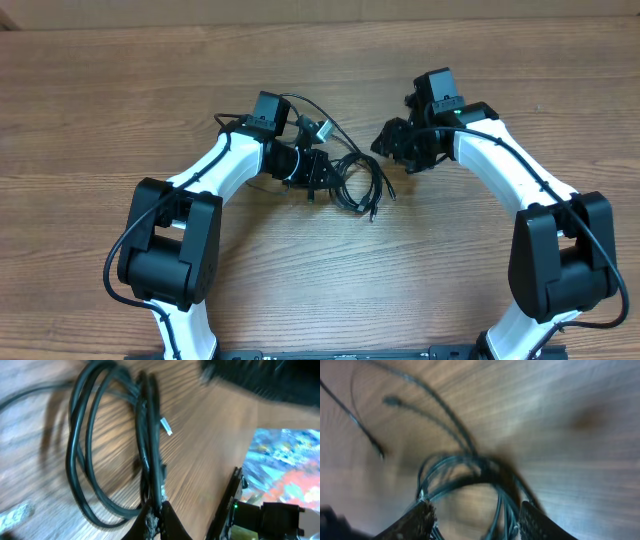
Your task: Untangle cables
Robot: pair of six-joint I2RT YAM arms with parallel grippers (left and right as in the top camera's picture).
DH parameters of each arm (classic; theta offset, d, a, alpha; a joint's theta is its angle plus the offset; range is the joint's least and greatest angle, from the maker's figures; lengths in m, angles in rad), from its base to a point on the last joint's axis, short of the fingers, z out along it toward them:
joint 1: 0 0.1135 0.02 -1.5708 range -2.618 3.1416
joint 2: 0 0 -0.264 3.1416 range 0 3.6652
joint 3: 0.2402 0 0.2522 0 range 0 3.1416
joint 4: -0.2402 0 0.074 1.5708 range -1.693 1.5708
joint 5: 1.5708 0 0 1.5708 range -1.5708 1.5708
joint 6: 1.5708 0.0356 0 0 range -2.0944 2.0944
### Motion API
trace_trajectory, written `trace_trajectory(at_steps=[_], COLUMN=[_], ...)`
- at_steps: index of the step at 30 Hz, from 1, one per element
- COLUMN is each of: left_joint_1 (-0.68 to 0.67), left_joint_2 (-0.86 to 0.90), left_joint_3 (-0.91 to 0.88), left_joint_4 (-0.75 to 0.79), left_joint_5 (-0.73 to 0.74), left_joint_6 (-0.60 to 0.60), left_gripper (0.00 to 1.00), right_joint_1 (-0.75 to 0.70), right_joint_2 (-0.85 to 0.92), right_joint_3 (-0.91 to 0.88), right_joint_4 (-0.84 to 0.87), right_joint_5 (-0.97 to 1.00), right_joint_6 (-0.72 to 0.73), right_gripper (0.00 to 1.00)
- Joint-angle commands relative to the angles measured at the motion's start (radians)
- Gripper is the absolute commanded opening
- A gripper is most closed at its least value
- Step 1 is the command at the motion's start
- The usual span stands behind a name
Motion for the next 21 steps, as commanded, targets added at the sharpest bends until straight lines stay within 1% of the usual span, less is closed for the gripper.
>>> trace_trajectory(at_steps=[1,5,7,9,10,11,13,14,16,18,19,20,21], left_joint_1=[0.004,0.005,0.005,0.001,-0.005,-0.009,-0.011,-0.01,-0.009,-0.009,-0.009,-0.009,-0.009], left_joint_2=[-0.019,-0.056,-0.082,-0.086,-0.085,-0.085,-0.085,-0.085,-0.085,-0.085,-0.085,-0.085,-0.085], left_joint_3=[0.078,0.217,0.282,0.299,0.297,0.297,0.297,0.297,0.297,0.297,0.297,0.297,0.297], left_joint_4=[0.019,-0.037,-0.078,-0.11,-0.142,-0.164,-0.207,-0.211,-0.21,-0.21,-0.211,-0.214,-0.232], left_joint_5=[0.121,0.13,0.129,0.121,0.091,0.071,0.035,0.032,0.033,0.036,0.04,0.043,0.043], left_joint_6=[0.076,0.077,0.045,-0.062,-0.106,-0.125,-0.246,-0.302,-0.459,-0.601,-0.695,-0.732,-0.733], left_gripper=[0.04,0.04,0.05,0.04,0.04,0.04,0.04,0.04,0.04,0.04,0.04,0.04,0.04], right_joint_1=[-0.011,-0.011,-0.01,-0.012,-0.012,-0.012,-0.01,-0.009,-0.004,-0.004,-0.003,-0.003,0.002], right_joint_2=[-0.042,-0.084,-0.122,-0.138,-0.137,-0.137,-0.137,-0.137,-0.137,-0.137,-0.137,-0.137,-0.137], right_joint_3=[0.015,0.015,0.015,0.015,0.014,0.014,0.014,0.014,0.014,0.014,0.014,0.014,0.014], right_joint_4=[-0.065,-0.141,-0.147,-0.149,-0.153,-0.158,-0.163,-0.165,-0.168,-0.168,-0.17,-0.171,-0.175], right_joint_5=[-0.188,-0.259,-0.264,-0.264,-0.263,-0.264,-0.264,-0.264,-0.263,-0.263,-0.264,-0.264,-0.264], right_joint_6=[-0.113,-0.202,-0.209,-0.209,-0.214,-0.23,-0.28,-0.328,-0.44,-0.502,-0.541,-0.577,-0.619], right_gripper=[0.55,0.54,0.54,0.56,0.56,0.56,0.58,0.72,0.81,0.81,0.82,0.85,0.85])
